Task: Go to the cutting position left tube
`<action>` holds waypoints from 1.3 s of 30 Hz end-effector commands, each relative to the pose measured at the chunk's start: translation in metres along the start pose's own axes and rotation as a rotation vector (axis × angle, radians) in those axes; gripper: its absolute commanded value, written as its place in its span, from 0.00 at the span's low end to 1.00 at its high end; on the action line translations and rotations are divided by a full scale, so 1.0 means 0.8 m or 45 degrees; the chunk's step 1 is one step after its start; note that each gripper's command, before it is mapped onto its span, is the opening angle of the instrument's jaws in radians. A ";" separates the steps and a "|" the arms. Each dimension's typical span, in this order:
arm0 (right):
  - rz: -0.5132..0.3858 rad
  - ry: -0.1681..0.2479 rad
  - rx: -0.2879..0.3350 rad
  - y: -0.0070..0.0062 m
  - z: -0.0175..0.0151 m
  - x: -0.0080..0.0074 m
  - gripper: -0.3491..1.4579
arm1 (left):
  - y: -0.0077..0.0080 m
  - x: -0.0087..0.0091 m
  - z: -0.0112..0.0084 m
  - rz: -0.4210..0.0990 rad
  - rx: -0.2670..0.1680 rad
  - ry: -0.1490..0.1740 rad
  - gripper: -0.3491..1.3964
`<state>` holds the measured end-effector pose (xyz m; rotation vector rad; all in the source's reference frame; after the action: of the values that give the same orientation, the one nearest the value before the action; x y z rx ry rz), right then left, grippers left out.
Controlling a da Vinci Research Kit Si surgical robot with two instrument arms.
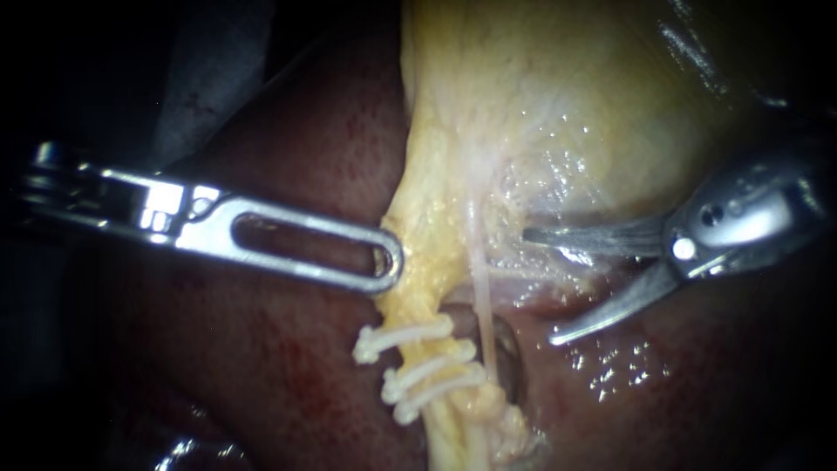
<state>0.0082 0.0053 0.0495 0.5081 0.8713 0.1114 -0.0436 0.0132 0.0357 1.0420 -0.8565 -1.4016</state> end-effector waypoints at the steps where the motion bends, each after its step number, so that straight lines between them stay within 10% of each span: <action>1: 0.006 -0.010 0.005 -0.0001 0.0003 -0.0001 0.86 | -0.0002 0.0001 -0.0001 -0.002 -0.002 0.000 0.00; 39: 0.187 -0.279 0.152 0.0016 0.0085 0.0013 0.77 | -0.0018 0.0000 -0.0011 -0.011 0.001 0.001 0.00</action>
<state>0.0141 0.0042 0.0531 0.6822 0.6271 0.1353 -0.0434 0.0134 0.0342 1.0480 -0.8535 -1.4077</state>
